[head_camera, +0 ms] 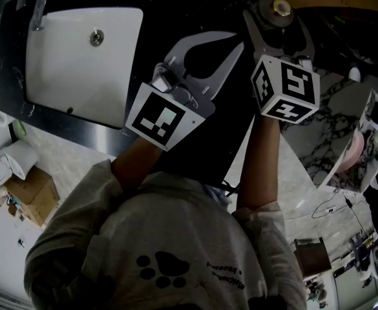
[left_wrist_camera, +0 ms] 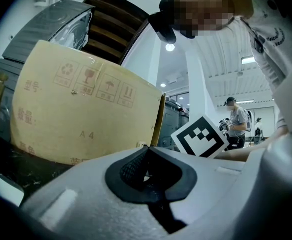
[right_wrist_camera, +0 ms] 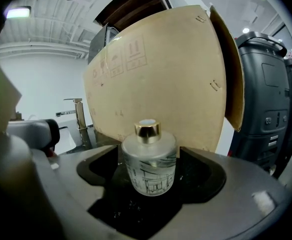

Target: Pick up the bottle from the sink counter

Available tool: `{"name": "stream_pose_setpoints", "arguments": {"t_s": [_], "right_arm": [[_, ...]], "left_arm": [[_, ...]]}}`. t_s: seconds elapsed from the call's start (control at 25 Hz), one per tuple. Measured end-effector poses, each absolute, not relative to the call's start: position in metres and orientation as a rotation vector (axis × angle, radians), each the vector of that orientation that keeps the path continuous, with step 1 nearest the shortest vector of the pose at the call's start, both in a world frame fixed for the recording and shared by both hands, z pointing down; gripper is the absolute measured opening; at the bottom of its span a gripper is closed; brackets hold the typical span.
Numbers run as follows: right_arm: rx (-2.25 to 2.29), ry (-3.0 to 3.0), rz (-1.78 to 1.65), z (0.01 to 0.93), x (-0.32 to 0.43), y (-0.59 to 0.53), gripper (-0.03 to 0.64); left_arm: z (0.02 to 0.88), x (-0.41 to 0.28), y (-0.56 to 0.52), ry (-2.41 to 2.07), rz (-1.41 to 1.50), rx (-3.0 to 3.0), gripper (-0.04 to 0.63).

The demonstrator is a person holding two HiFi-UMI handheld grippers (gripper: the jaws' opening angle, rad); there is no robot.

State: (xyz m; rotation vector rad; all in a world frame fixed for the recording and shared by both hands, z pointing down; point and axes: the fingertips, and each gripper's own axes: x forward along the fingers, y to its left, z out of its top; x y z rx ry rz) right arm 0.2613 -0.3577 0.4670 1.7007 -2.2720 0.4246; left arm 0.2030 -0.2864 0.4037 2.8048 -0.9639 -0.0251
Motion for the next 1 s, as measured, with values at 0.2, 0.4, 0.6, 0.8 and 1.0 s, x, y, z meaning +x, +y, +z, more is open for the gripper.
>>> {"name": "stream_pose_setpoints", "arguments": {"t_s": [0.2, 0.4, 0.6, 0.8, 1.0], "right_arm": [[1.693, -2.253, 0.455, 0.471, 0.259, -0.363, 0.370], [1.710, -2.236, 0.493, 0.474, 0.262, -0.368, 0.370], [1.703, -2.233, 0.499, 0.475, 0.260, -0.372, 0.367], [1.699, -2.232, 0.510, 0.476, 0.259, -0.375, 0.334], [1.702, -2.227, 0.507, 0.477, 0.260, -0.375, 0.328]], "left_arm": [[0.404, 0.199, -0.289, -0.973, -0.027, 2.794, -0.002], [0.404, 0.198, -0.289, -0.970, -0.034, 2.791, -0.002], [0.402, 0.198, -0.288, -0.965, -0.036, 2.789, -0.002], [0.400, 0.196, -0.289, -0.963, -0.053, 2.783, -0.002], [0.393, 0.193, -0.287, -0.962, -0.070, 2.781, -0.002]]}}
